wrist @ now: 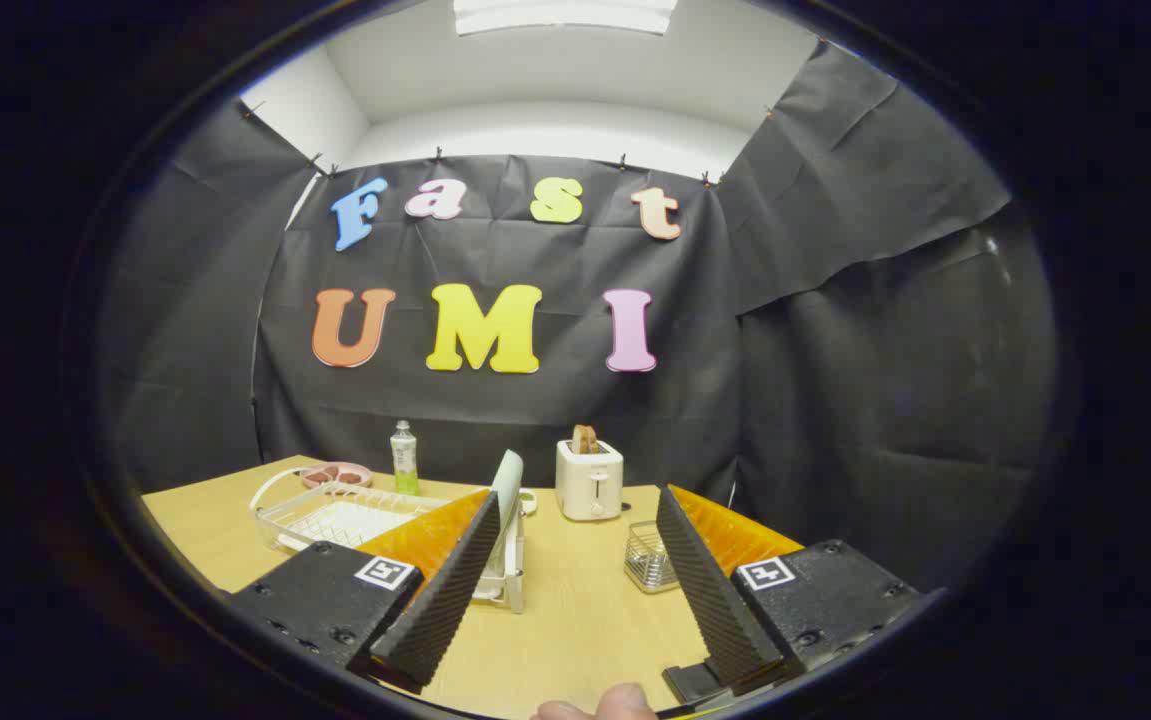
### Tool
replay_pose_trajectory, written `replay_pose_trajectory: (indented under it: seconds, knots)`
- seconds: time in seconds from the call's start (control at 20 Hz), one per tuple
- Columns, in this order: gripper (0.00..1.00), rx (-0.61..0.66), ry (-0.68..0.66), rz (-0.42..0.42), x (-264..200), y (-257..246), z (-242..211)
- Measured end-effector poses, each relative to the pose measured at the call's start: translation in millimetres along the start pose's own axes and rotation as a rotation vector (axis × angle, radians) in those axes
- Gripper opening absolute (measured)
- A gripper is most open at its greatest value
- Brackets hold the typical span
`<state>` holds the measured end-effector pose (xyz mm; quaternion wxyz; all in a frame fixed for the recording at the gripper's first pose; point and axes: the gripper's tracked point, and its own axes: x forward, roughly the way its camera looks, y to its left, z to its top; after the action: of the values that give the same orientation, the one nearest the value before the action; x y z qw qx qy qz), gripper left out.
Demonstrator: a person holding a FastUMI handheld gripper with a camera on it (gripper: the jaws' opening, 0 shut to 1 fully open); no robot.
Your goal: Take the plate from the dish rack, then take the spoon from the basket and place it into the plate.
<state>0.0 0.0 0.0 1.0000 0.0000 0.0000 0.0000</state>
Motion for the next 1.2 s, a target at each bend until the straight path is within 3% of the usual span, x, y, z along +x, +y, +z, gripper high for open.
replay_pose_trajectory:
  seconds: [0.4,1.2]
  knots:
    - [1.00,0.005,0.027,-0.028,3.8,-8.6,-7.5]
    - [1.00,0.031,0.091,0.011,27.8,18.5,-12.9]
